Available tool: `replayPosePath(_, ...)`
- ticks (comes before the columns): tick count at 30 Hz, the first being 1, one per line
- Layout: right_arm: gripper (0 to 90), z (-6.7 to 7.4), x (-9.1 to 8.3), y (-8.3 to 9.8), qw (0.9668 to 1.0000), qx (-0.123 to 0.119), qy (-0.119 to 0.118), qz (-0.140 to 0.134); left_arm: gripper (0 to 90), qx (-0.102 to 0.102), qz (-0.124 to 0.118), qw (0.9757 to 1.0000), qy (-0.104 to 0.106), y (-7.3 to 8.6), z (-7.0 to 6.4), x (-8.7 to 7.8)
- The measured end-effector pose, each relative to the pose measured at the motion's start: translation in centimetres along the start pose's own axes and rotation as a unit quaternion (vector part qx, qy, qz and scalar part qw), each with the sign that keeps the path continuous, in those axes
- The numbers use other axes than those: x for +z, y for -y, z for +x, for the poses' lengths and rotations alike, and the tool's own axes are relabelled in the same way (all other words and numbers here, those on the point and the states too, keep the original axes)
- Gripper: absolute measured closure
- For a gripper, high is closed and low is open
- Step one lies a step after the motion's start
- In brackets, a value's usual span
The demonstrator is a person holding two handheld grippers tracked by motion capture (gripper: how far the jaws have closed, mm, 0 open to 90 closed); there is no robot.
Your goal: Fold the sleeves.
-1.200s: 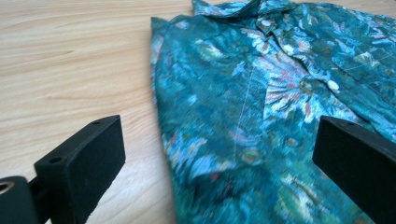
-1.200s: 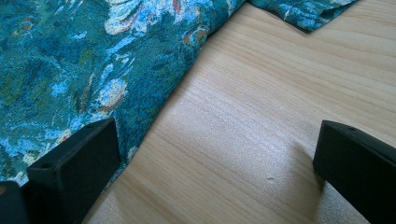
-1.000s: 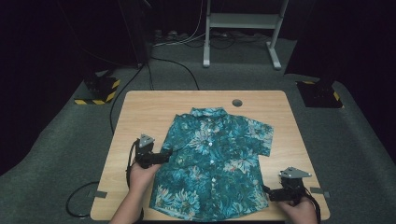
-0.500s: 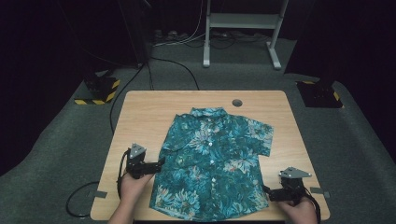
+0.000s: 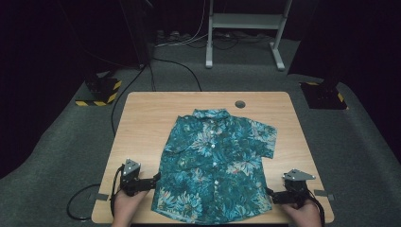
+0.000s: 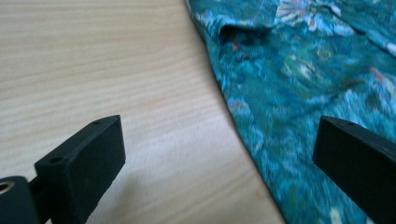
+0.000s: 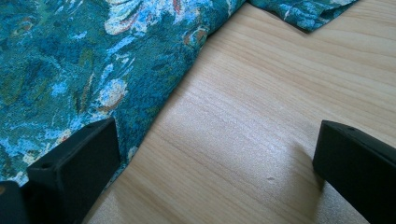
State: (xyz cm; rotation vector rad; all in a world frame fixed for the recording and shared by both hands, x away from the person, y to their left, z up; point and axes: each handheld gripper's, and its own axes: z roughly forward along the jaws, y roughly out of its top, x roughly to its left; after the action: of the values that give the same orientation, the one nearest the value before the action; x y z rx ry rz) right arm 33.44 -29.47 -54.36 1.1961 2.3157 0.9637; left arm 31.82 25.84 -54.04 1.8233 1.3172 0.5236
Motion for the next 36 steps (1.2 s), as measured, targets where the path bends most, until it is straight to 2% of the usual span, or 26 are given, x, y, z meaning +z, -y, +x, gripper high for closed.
replayPosePath(4, 0.3, 0.0, 0.0, 0.0, 1.0, 0.0, 0.0, 0.0, 2.6, 0.008, 0.011, 0.9998, -0.011, 0.7, -0.2, -0.4)
replayPosePath(7, 0.3, 0.0, 0.0, 0.0, 1.0, 0.0, 0.0, 0.0, 2.5, 0.028, 0.029, 0.9989, -0.024, 0.9, -0.5, -0.5)
replayPosePath(13, 0.3, 0.0, 0.0, 0.0, 1.0, 0.0, 0.0, 0.0, 2.7, 0.039, 0.041, 0.9975, -0.042, 1.0, -1.0, -0.4)
replayPosePath(15, 0.3, 0.0, 0.0, 0.0, 1.0, 0.0, 0.0, 0.0, 3.1, 0.048, 0.047, 0.9969, -0.042, 1.0, -1.1, -0.3)
replayPosePath(23, 0.0, 0.0, -0.1, 0.1, 1.0, -0.002, -0.004, 0.001, 2.8, 0.047, 0.066, 0.9961, -0.034, 0.9, -1.1, 0.1)
replayPosePath(36, 0.0, 0.0, 0.1, -0.1, 1.0, 0.003, 0.001, 0.001, 0.9, 0.052, 0.071, 0.9957, -0.03, 0.9, -1.1, 0.1)
